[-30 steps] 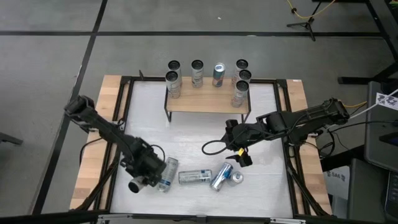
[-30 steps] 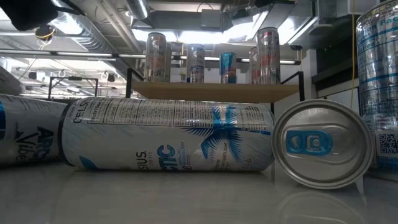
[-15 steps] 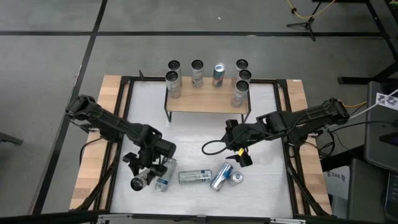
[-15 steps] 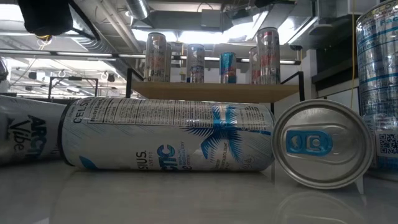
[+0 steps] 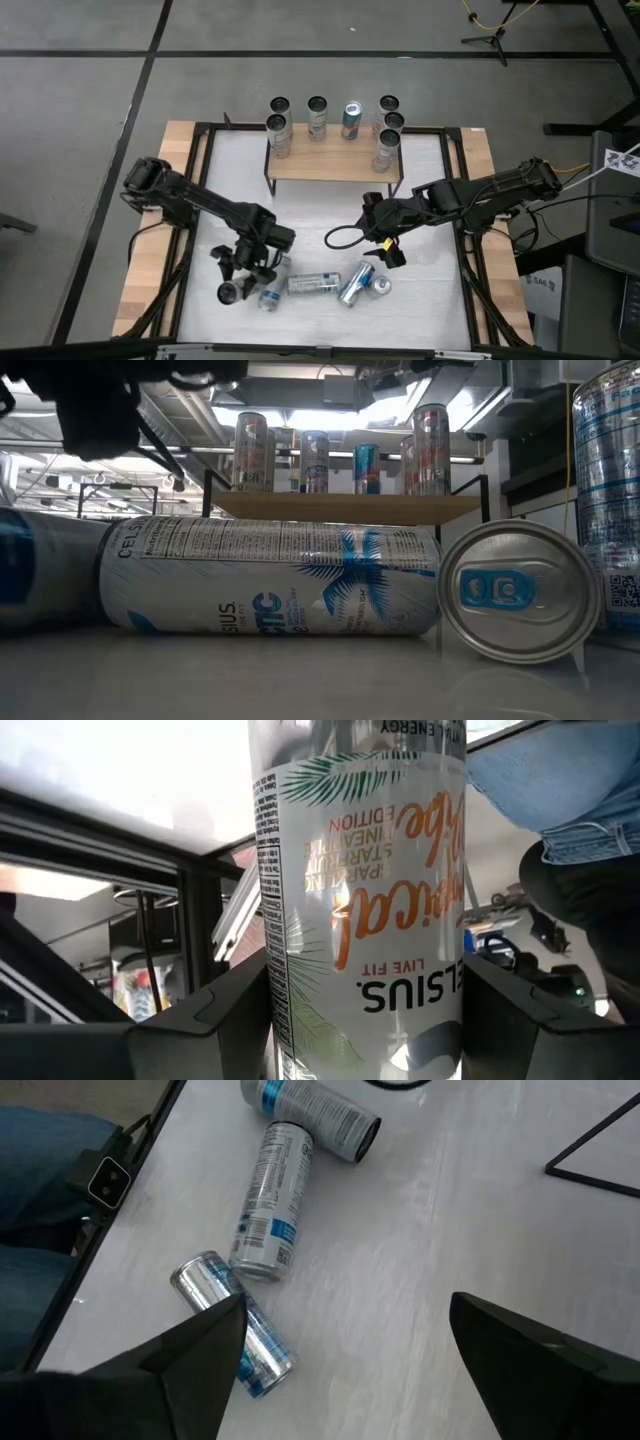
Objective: Sort soda cans
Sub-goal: Put the white yellow soda can on the shelf and align with other white yellow soda cans
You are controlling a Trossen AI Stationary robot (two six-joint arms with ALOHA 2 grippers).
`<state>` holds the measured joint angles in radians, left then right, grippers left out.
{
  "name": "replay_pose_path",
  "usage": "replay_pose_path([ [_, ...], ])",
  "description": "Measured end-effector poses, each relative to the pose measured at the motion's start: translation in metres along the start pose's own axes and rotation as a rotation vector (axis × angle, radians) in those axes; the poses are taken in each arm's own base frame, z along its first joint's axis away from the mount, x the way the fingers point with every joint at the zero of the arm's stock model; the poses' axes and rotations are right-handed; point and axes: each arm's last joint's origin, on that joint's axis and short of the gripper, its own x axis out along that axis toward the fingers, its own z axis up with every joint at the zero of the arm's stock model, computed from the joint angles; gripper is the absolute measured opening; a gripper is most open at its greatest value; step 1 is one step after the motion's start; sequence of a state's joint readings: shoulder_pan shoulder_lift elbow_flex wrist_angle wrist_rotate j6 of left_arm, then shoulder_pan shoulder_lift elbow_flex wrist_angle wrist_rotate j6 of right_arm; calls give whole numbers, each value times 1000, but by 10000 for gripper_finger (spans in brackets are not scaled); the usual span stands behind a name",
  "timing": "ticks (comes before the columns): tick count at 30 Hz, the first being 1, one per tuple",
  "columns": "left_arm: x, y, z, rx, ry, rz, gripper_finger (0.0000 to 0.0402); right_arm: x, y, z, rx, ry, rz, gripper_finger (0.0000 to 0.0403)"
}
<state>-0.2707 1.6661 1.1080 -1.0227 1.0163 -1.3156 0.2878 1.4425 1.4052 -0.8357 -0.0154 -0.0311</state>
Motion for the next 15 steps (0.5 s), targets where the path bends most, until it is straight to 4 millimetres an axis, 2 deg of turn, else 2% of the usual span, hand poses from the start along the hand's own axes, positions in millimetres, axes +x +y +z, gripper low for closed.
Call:
replay_pose_path([
  [5, 1, -1, 14, -1, 17, 1, 238, 0, 0, 0, -3, 0, 0, 344],
  [15, 8, -4, 40, -19, 157, -26, 238, 0, 0, 0, -3, 1, 0, 344],
])
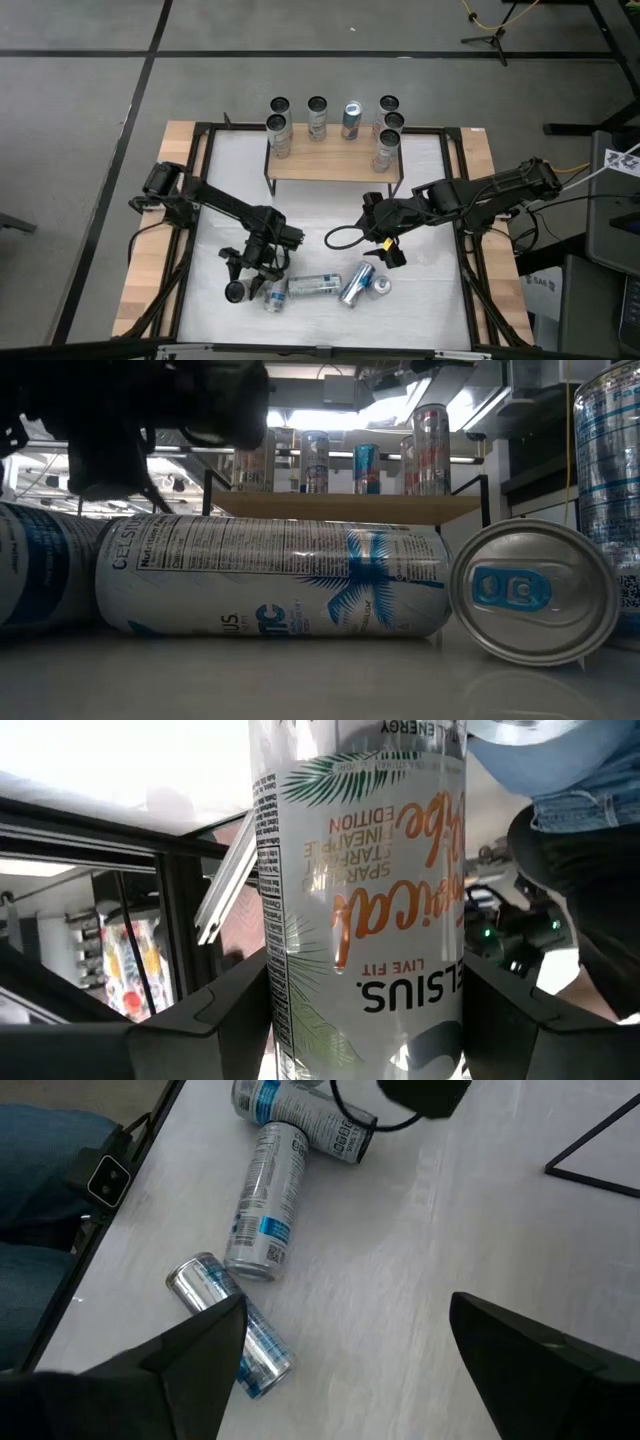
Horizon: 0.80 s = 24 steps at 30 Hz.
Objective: Sort soda cans
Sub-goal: Put the white yellow soda can on the shelf and align with other white yellow soda cans
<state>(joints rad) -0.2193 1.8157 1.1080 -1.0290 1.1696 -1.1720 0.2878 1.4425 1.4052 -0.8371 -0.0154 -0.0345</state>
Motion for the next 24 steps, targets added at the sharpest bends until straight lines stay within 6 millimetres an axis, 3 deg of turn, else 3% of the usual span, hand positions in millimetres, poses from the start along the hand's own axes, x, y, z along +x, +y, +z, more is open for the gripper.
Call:
replay_pose_path([
  [12, 2, 0, 13, -2, 1, 8, 241, 0, 0, 0, 0, 2, 0, 344],
  [24, -12, 2, 19, -21, -51, -16, 295, 0, 0, 0, 0, 2, 0, 344],
])
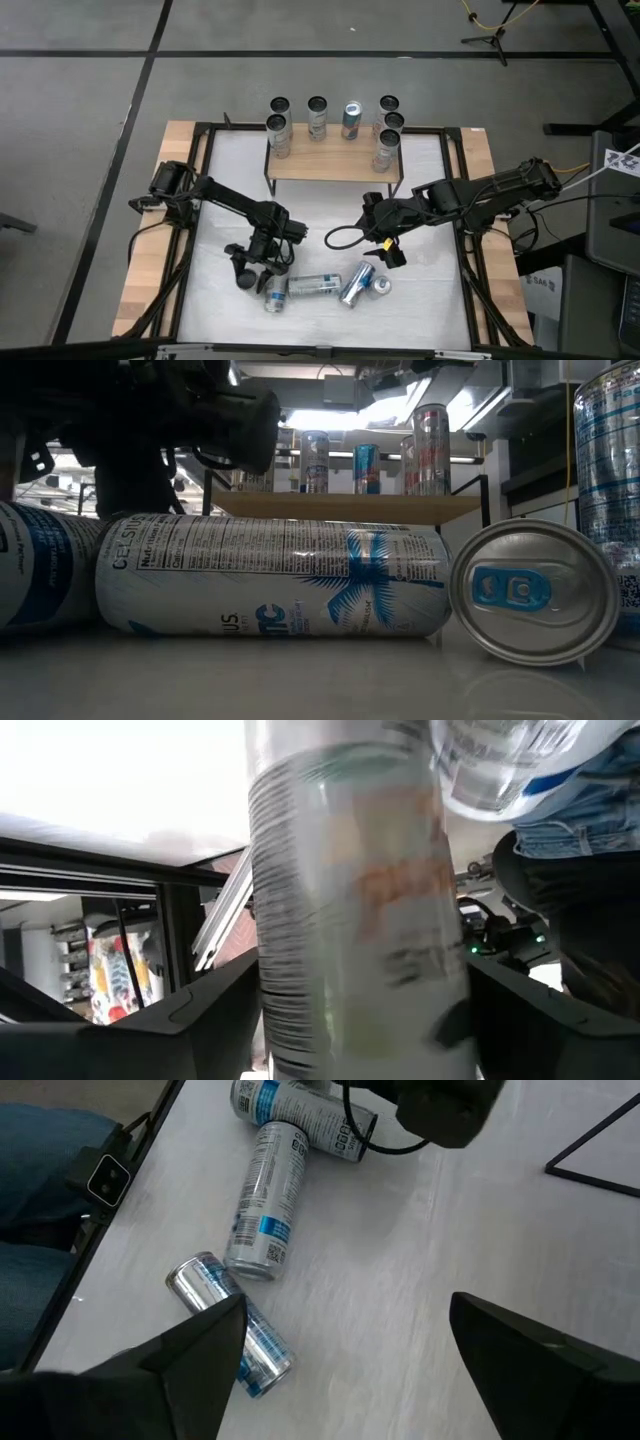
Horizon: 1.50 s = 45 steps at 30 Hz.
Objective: Sort soda cans
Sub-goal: Put the white yellow soda can on the shelf and align with other white yellow soda cans
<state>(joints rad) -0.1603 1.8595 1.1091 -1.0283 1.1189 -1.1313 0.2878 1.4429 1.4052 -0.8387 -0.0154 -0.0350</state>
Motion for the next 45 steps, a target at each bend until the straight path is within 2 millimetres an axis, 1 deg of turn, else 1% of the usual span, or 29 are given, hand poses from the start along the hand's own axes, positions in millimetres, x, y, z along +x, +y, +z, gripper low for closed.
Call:
replay_pose_path([
  [14, -15, 3, 8, -37, -59, -25, 298, 0, 0, 0, 0, 0, 0, 344],
  [25, -15, 3, 9, 43, -87, -8, 299, 0, 0, 0, 0, 0, 0, 344],
  [34, -18, 4, 11, 29, -117, -5, 299, 0, 0, 0, 0, 0, 0, 344],
  [45, -29, 9, 20, 9, -280, 45, 299, 0, 0, 0, 0, 0, 1, 344],
])
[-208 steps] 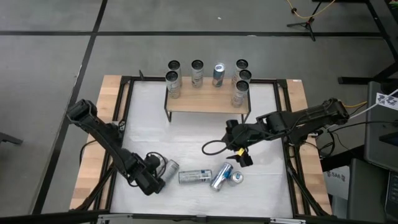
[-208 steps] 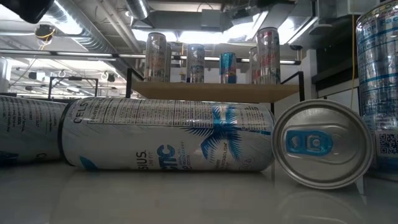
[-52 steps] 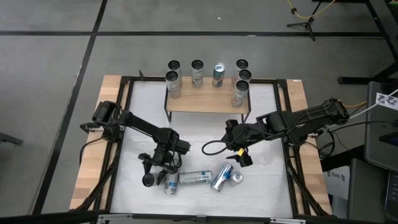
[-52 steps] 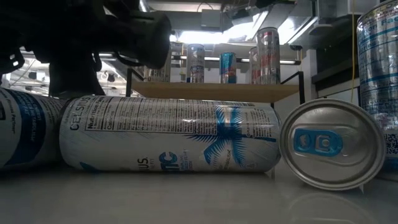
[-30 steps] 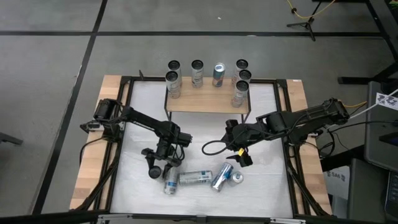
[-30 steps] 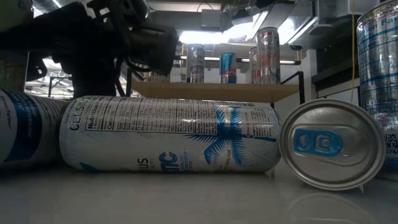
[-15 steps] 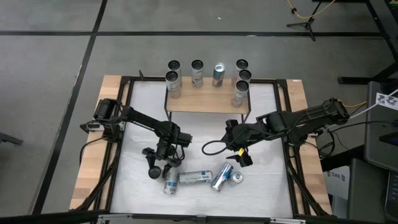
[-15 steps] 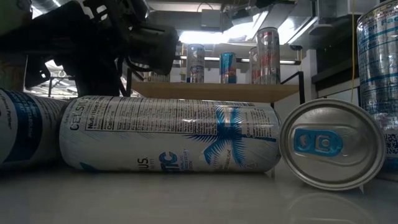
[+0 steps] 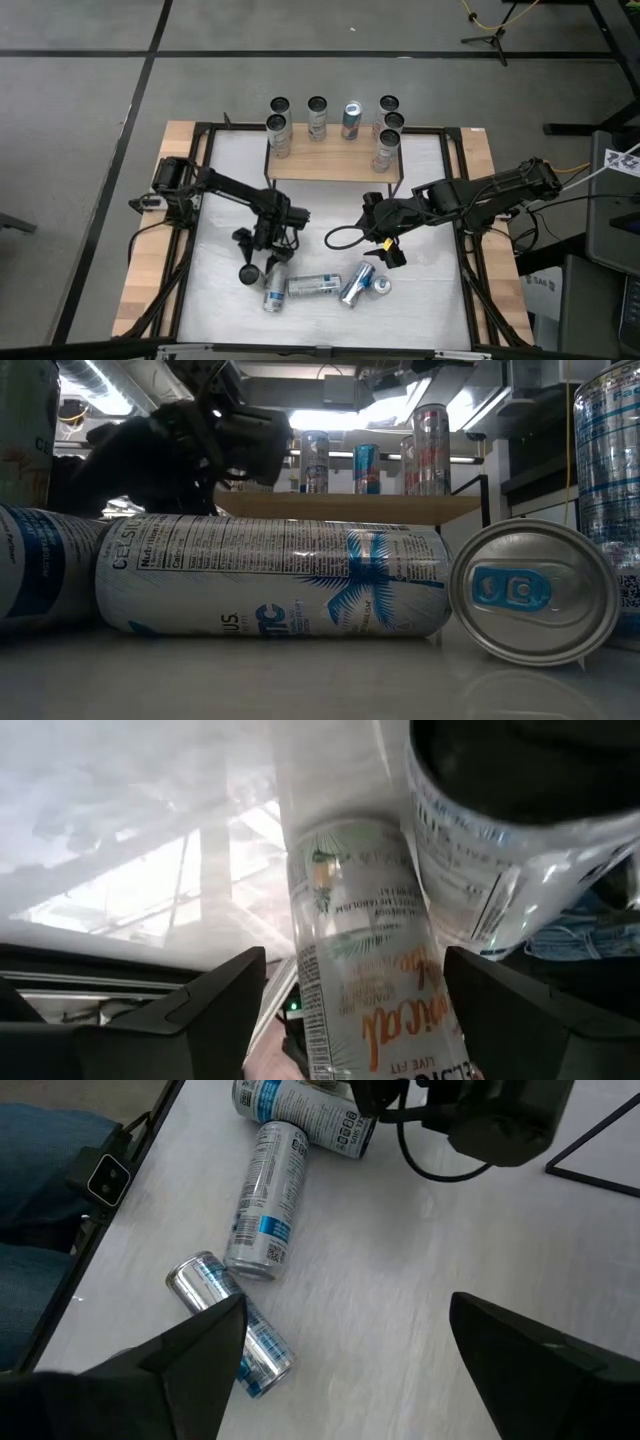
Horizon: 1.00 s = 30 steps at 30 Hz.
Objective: Sort soda cans
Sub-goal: Put the white yellow soda can on the shelf and align with other white yellow soda cans
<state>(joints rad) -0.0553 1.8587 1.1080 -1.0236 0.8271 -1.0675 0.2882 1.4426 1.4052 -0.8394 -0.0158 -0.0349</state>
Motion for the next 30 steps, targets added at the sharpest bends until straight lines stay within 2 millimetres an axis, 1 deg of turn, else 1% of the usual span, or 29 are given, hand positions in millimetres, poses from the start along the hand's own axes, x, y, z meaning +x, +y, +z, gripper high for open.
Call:
replay_pose_path([
  [5, -4, 1, 2, 0, -6, -14, 299, 0, 0, 0, 0, 0, 0, 344],
  [13, -12, 1, -6, 34, -52, -33, 299, 0, 0, 0, 0, 1, 0, 344],
  [17, -18, 1, -13, 29, -72, -50, 299, 0, 0, 0, 0, 0, 0, 344],
  [23, -30, 4, -27, 18, -167, -64, 299, 0, 0, 0, 0, 1, 0, 344],
  [30, -46, 9, -49, 7, -289, -105, 299, 0, 0, 0, 0, 0, 0, 344],
])
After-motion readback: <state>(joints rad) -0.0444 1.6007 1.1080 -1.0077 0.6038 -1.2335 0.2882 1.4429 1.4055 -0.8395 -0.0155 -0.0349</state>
